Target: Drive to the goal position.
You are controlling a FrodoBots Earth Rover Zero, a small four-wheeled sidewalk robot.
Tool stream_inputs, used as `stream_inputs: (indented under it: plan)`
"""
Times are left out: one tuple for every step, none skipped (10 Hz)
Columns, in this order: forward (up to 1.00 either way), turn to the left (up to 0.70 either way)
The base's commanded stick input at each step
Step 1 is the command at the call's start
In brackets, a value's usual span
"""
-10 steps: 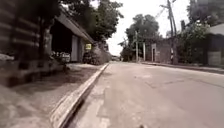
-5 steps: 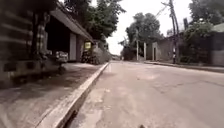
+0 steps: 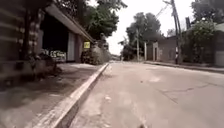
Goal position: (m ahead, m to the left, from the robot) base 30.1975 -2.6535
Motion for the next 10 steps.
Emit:
stream_inputs:
  plan:
    - [0.7,0.0]
    - [0.7,0.0]
    - [0.7,0.0]
    - [0.7,0.0]
    - [0.7,0.0]
    - [0.7,0.0]
    - [0.7,0.0]
    - [0.7,0.0]
    - [0.7,0.0]
    - [0.7,0.0]
